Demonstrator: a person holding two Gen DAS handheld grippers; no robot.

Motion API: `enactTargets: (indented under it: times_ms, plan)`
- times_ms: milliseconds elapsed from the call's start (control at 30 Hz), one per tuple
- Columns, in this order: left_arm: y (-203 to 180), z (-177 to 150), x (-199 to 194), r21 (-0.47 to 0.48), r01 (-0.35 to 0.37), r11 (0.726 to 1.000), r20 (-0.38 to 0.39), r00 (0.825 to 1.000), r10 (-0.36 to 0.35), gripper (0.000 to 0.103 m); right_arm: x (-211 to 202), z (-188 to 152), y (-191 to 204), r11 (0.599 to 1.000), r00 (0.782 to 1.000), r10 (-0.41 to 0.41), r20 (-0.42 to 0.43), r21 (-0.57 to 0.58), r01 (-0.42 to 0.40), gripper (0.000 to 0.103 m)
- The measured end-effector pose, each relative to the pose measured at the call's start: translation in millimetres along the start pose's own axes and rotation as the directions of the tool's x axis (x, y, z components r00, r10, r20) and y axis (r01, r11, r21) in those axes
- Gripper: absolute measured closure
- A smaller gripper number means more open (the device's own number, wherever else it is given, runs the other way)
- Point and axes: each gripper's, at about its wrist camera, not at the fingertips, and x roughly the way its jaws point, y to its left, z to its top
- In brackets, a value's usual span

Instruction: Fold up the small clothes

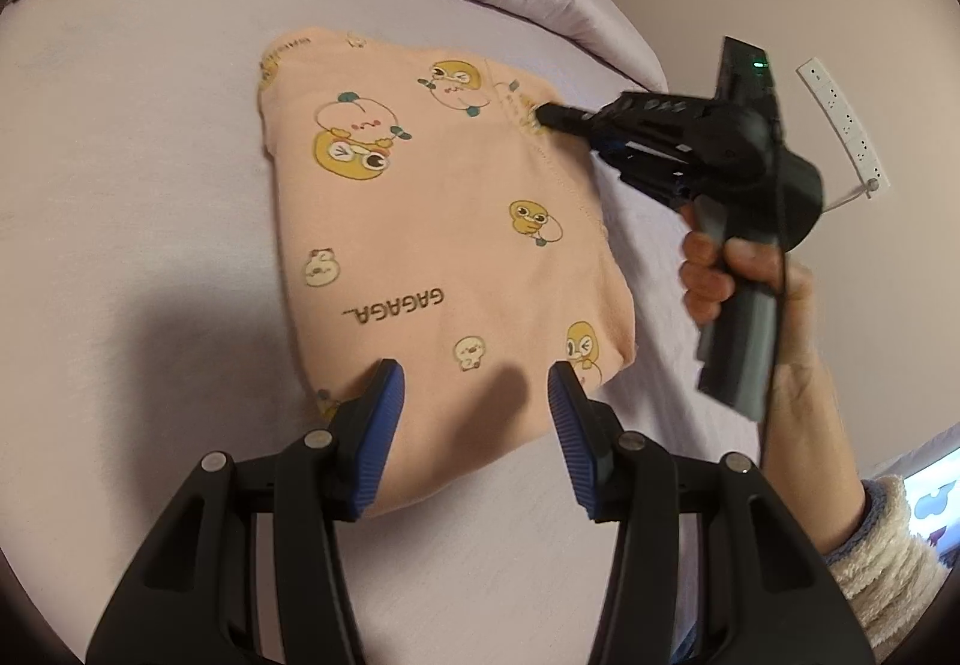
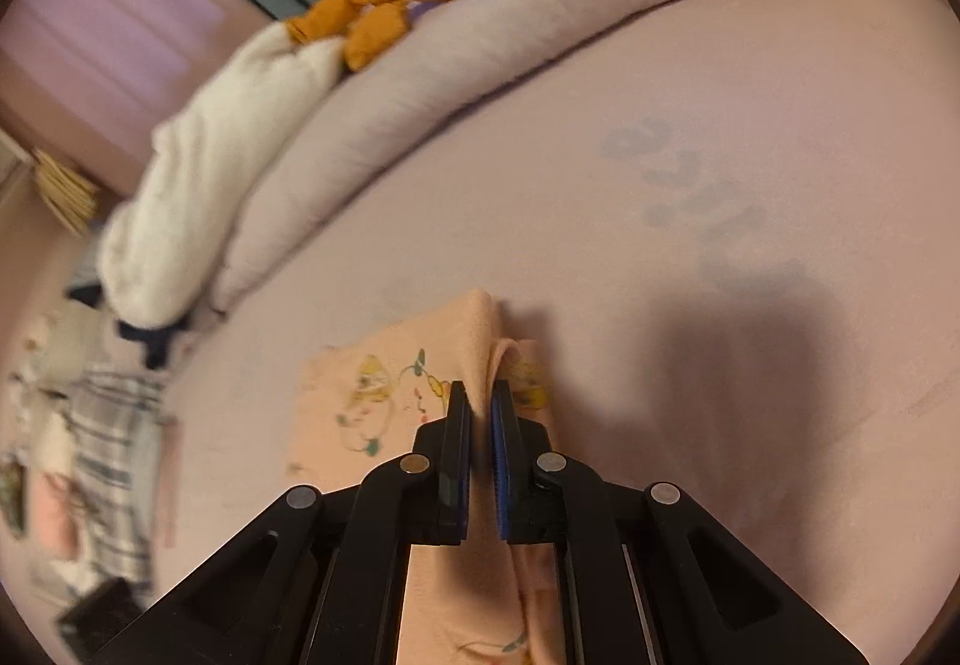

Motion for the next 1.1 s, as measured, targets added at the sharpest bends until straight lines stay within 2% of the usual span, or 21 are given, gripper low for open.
enactTargets:
  times_ms: [67,100,167,267,300,367,433,500,567,667,767,867,933,1033,1100]
  plan:
    - [2.5,0.9,8.5,-0.009,-0.017,1.0,-0.019,1.0,0.017,0.05,14.7,-3.4,-2.0,0.999,0.997,-0.046,-0.062,-0.006,0.045,0.095]
    - [3.8,1.6,12.0,-0.015,-0.022,1.0,-0.027,0.999,0.021,0.05,16.5,-4.9,-2.1,0.998,0.995,-0.067,-0.068,-0.007,0.067,0.095]
    - [5.2,1.6,16.2,-0.018,-0.031,0.999,-0.032,0.999,0.03,0.05,9.6,-6.9,3.3,0.996,0.996,-0.082,-0.041,-0.032,0.081,0.095]
    - [3.5,0.4,18.0,0.005,-0.048,0.999,-0.027,0.998,0.048,0.049,-13.3,-11.3,23.2,0.975,0.982,-0.179,0.058,-0.121,0.185,0.095]
    - [2.9,-0.1,19.0,0.01,-0.051,0.999,-0.026,0.998,0.051,0.049,-21.9,-14.1,29.7,0.968,0.978,-0.187,0.093,-0.151,0.2,0.095]
    - [3.9,-0.4,20.0,0.014,-0.053,0.998,-0.026,0.998,0.053,0.049,-33.0,-22.1,43.3,0.963,0.983,-0.14,0.117,-0.213,0.163,0.095]
    - [5.1,-0.6,20.8,0.007,-0.047,0.999,-0.022,0.999,0.047,0.049,-38.2,-37.1,57.4,0.953,0.993,-0.07,0.097,-0.287,0.096,0.095]
    - [5.3,-1.0,22.6,0.001,-0.04,0.999,-0.019,0.999,0.04,0.049,-33.6,-53.0,68.5,0.934,0.998,-0.049,0.05,-0.352,0.064,0.095]
    - [3.4,-1.8,25.5,0.002,-0.04,0.999,-0.017,0.999,0.04,0.049,-21.2,-64.7,72.6,0.917,0.998,-0.064,0.0,-0.395,0.058,0.095]
    - [-1.4,-2.1,29.1,0.017,-0.052,0.999,-0.02,0.998,0.052,0.049,-2.5,-77.5,67.9,0.896,0.99,-0.134,-0.04,-0.432,0.104,0.095]
    - [-3.6,-1.5,32.0,0.034,-0.066,0.997,-0.019,0.998,0.067,0.049,2.5,-83.5,67.1,0.879,0.988,-0.15,-0.025,-0.462,0.122,0.095]
    - [-5.0,-3.6,32.5,0.038,-0.075,0.996,-0.018,0.997,0.076,0.049,-3.9,-83.2,69.7,0.88,0.987,-0.158,-0.026,-0.457,0.129,0.095]
    - [-2.9,-4.7,30.2,0.031,-0.071,0.997,-0.018,0.997,0.072,0.049,-10.2,-88.6,72.5,0.88,0.989,-0.15,-0.018,-0.459,0.125,0.095]
    - [-0.8,-5.1,29.6,0.017,-0.062,0.998,-0.017,0.998,0.062,0.049,-23.5,-100.5,72.8,0.876,0.996,-0.079,-0.032,-0.479,0.054,0.095]
    - [-1.4,-7.5,28.5,0.007,-0.061,0.998,-0.016,0.998,0.061,0.049,-26.1,-113.7,68.1,0.863,0.995,-0.092,-0.041,-0.503,0.059,0.095]
